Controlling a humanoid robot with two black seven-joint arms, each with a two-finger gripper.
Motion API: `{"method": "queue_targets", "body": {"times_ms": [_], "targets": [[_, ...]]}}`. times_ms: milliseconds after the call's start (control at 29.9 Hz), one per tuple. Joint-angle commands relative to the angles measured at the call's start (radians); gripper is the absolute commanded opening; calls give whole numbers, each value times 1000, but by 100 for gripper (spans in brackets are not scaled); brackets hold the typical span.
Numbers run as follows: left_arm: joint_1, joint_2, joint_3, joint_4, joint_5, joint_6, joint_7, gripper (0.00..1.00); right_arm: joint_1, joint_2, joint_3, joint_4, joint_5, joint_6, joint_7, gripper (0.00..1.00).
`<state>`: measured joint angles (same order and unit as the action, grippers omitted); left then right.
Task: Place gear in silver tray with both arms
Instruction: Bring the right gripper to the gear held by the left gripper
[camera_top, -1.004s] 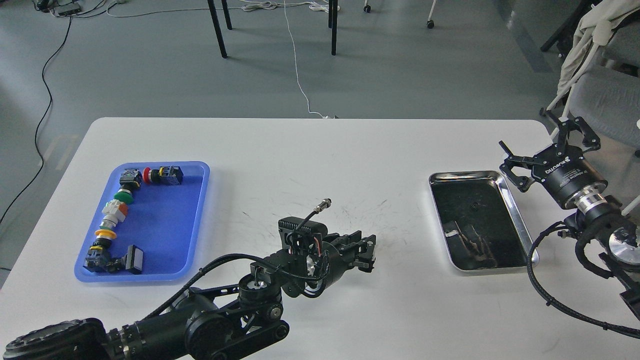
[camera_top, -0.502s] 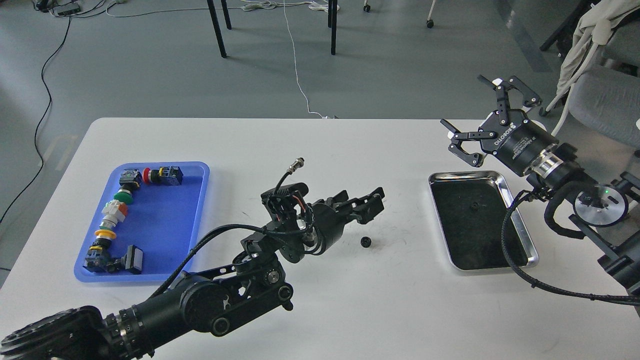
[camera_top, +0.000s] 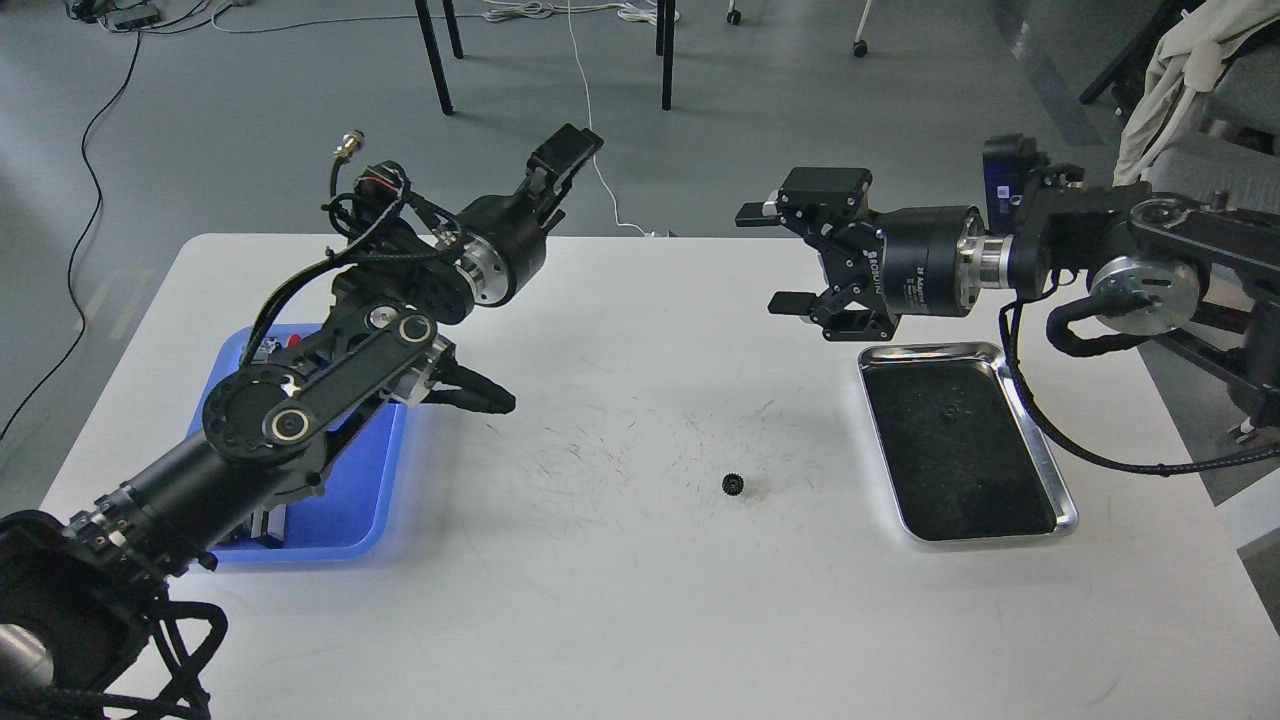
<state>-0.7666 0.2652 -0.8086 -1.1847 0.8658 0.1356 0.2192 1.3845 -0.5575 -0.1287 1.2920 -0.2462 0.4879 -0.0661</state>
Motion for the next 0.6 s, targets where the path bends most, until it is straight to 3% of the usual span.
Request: {"method": "queue_targets", "body": {"times_ms": [0,368,569], "targets": [[13,83,-50,-4,-239,-17,-4,98,145,123,-233,36,-50,-11,-27,97],[61,146,-77,-10,-277,-21,-24,98,252,433,-532,-12,-222,-45,-35,97],[61,146,-78,-12,-275,-21,-27,98,182,491,-586,-131,-229,-43,-37,97]]}}
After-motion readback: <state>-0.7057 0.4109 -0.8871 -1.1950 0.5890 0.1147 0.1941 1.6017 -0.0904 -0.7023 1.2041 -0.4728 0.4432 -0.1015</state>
